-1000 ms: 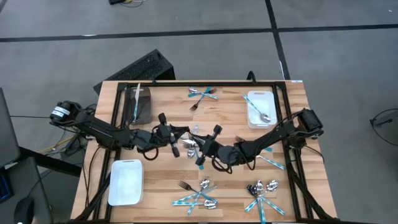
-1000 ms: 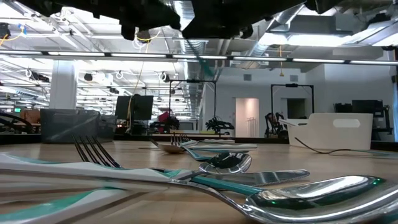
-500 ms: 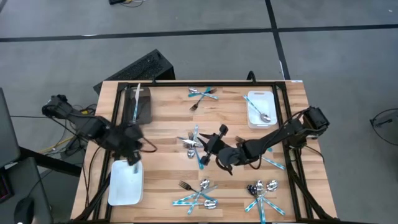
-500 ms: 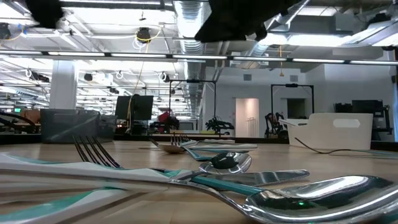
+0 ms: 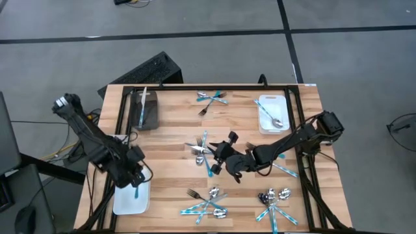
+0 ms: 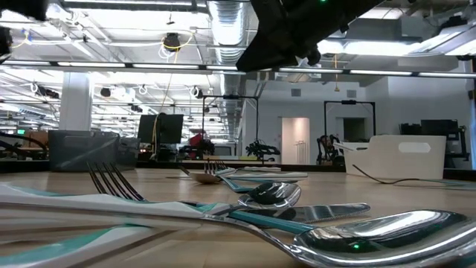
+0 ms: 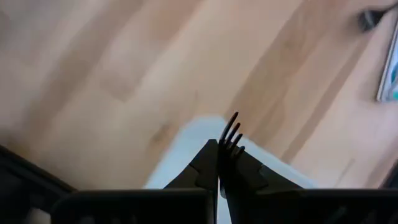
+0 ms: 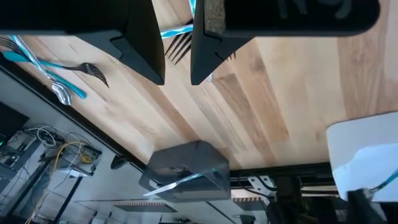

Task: Sort silverware by color (type)
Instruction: Put the blue fork into the left white bin, then put the blue white spoon into the right white bin

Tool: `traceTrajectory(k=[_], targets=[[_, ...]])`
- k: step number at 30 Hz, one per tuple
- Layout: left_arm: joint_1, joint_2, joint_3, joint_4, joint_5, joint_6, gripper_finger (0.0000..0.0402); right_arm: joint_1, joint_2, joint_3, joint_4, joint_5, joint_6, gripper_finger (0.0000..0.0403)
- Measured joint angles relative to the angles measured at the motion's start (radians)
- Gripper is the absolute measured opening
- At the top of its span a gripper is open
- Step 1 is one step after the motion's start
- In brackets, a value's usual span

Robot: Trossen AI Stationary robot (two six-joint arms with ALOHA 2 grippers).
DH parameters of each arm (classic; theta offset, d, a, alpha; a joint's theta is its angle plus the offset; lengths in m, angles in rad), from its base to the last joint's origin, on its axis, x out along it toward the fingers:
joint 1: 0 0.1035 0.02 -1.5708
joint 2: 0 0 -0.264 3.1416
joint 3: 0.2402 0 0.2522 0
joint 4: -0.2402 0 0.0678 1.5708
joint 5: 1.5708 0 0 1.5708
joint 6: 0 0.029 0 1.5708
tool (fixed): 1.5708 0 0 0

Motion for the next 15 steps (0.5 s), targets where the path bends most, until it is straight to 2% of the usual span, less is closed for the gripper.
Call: traceTrajectory(k=[6,15], targets=[[-0.093,0.000,-0.062,-0.004,0.005,-0.171,0.0036,-0.001,0.000,0.000,-0.007,-0.002,0.003,0.0102],[-0.130,0.000,-0.063,-0.009,-0.014,-0.263,0.0138,0.035,-0.020,0.000,-0.073,-0.005,0.037,0.0102]])
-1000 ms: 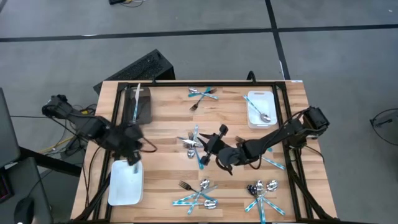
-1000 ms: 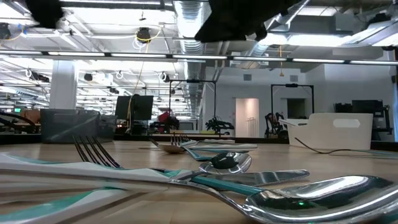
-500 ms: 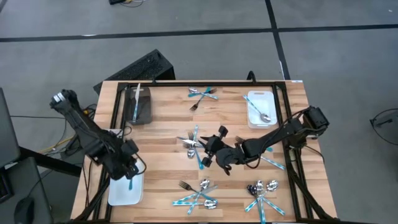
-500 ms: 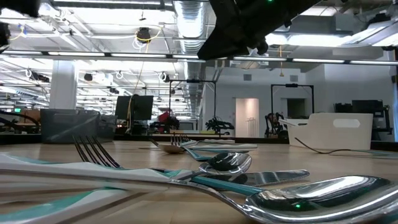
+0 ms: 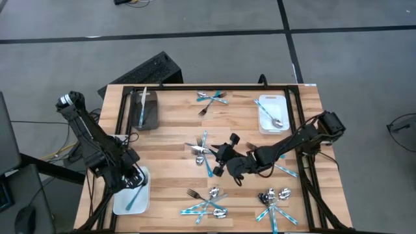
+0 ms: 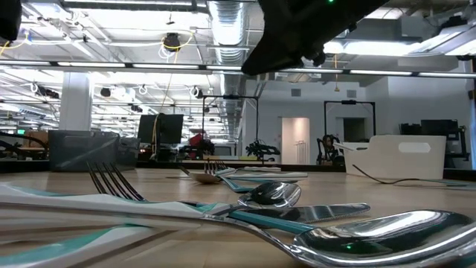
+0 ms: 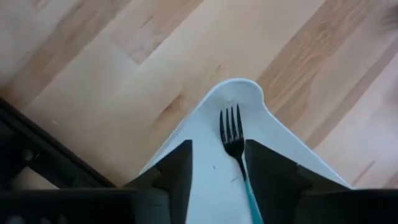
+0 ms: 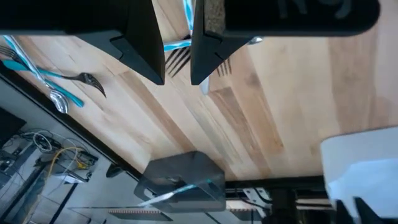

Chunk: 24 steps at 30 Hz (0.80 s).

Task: Sort silverware by color (type)
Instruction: Put the blue white spoon into the right white bin

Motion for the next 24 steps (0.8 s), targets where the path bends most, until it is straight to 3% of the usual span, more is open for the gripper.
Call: traceTrajectory(k=[6,10,13,15,21,24], targets=[[0.000,0.000,0.000,-0.002,-0.124,-0.026,0.0164,0.031,-0.071,0.000,-0.117,0.001,-0.016,0.0102],[0.015,0.001,0.000,0.014,-0.303,-0.004,0.0164,0.035,-0.120,0.000,-0.302,0.003,0.009,0.0102],[0.040,0.005,0.000,0.125,-0.474,0.135,0.0164,0.023,-0.149,0.000,-0.447,0.003,0.087,0.0102],[0.074,0.005,0.000,0.208,-0.527,0.282,0.0165,0.009,-0.167,0.000,-0.555,0.003,0.159,0.0102],[0.238,0.005,0.000,0.352,-0.551,0.613,0.0165,-0.045,-0.196,-0.003,-0.851,0.004,0.361,0.0102],[0.337,0.005,0.000,0.395,-0.507,0.724,0.0165,-0.076,-0.209,-0.046,-0.841,0.003,0.387,0.0102]])
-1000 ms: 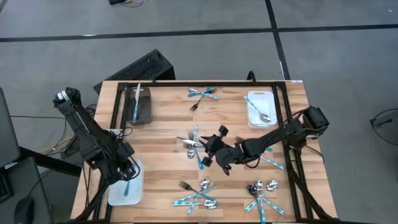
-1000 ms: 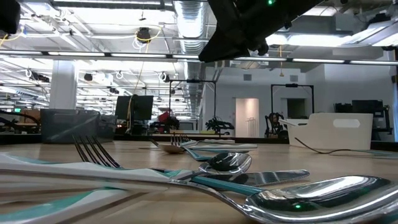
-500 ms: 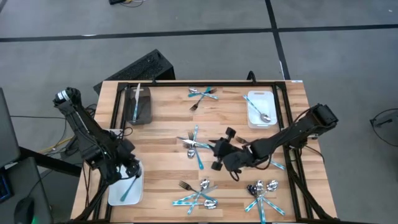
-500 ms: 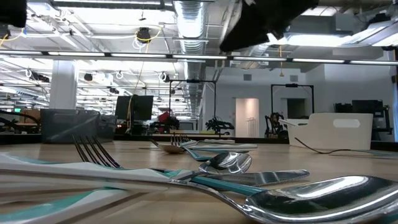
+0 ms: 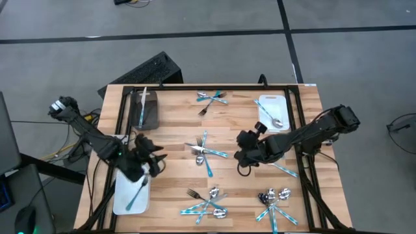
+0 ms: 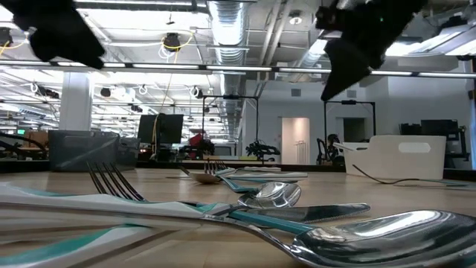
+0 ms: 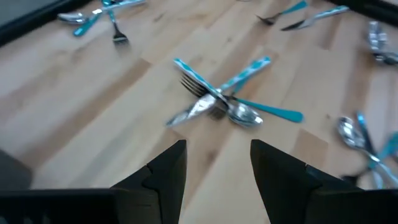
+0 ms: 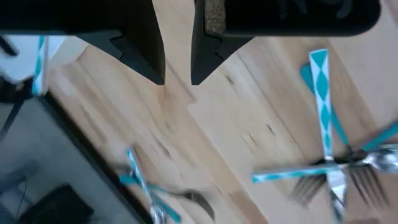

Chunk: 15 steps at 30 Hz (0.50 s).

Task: Sort silverware by color (type)
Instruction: Put the blue white spoon into the right white bin

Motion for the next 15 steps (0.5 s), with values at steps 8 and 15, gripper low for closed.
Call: traceTrajectory(k=[8,15], targets=[[0.184,0.001,-0.011,0.213,0.115,0.320,0.0165,-0.043,-0.033,-0.180,0.264,-0.164,0.015,0.0102],[0.286,0.021,-0.011,0.358,0.175,0.495,0.0165,-0.043,-0.090,-0.282,0.313,-0.187,0.115,0.0102]])
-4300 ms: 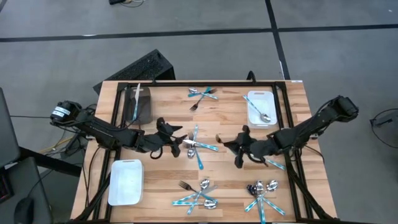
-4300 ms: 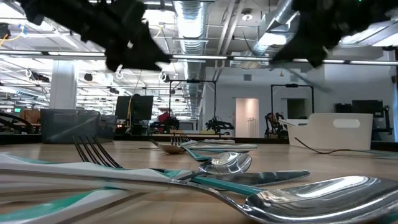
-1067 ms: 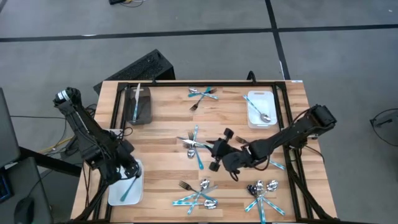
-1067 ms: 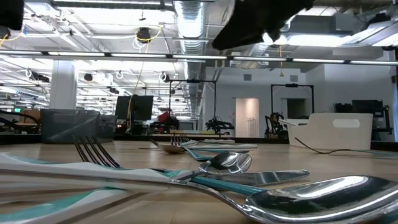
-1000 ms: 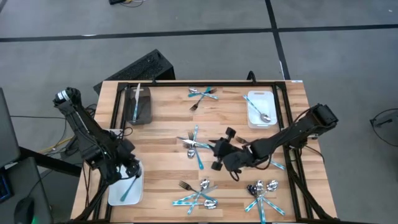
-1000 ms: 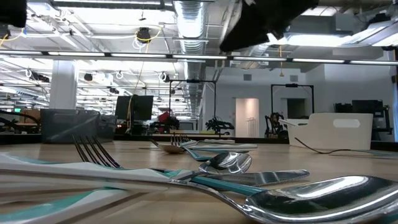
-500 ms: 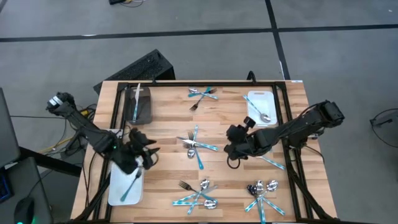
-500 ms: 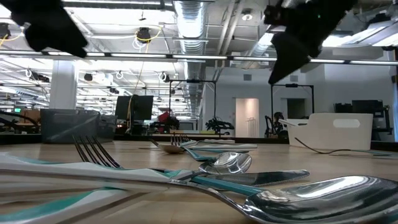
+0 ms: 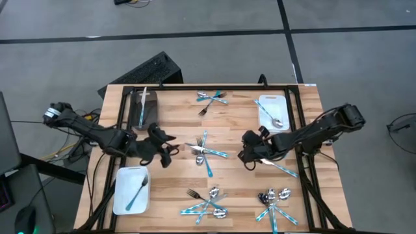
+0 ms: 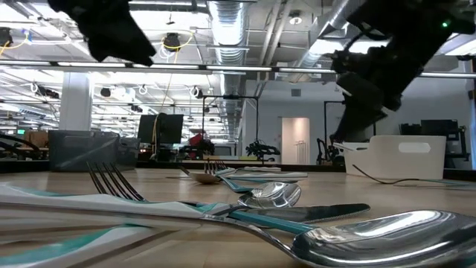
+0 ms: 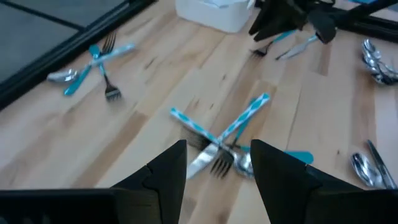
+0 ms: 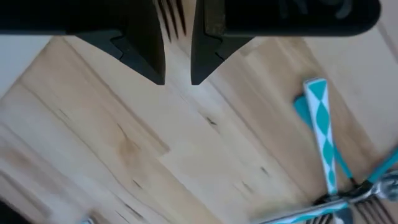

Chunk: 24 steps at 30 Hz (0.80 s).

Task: Sort silverware by color (type)
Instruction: Put the blue white spoon into the right white bin

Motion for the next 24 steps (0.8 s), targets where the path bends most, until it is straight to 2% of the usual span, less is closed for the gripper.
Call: traceTrajectory(k=[5,10,13,18,20,24], targets=[[0.050,0.122,0.000,0.142,0.088,0.111,0.0165,0.002,-0.065,-0.020,0.001,-0.022,0.041,0.0102],[0.085,0.274,0.000,0.289,0.099,0.212,0.0165,0.025,-0.150,-0.020,0.001,-0.052,0.026,0.0103],[0.128,0.347,0.000,0.397,0.215,0.282,0.0164,0.027,-0.201,-0.020,0.002,-0.110,-0.026,0.0103],[0.210,0.421,0.000,0.590,0.442,0.396,0.0164,0.026,-0.230,-0.020,0.027,-0.125,-0.197,0.0103],[0.238,0.444,0.000,0.641,0.482,0.436,0.0164,0.026,-0.227,-0.020,0.082,-0.130,-0.214,0.0103],[0.279,0.480,0.000,0.693,0.487,0.522,0.0164,0.027,-0.201,-0.019,0.155,-0.166,-0.299,0.0098]])
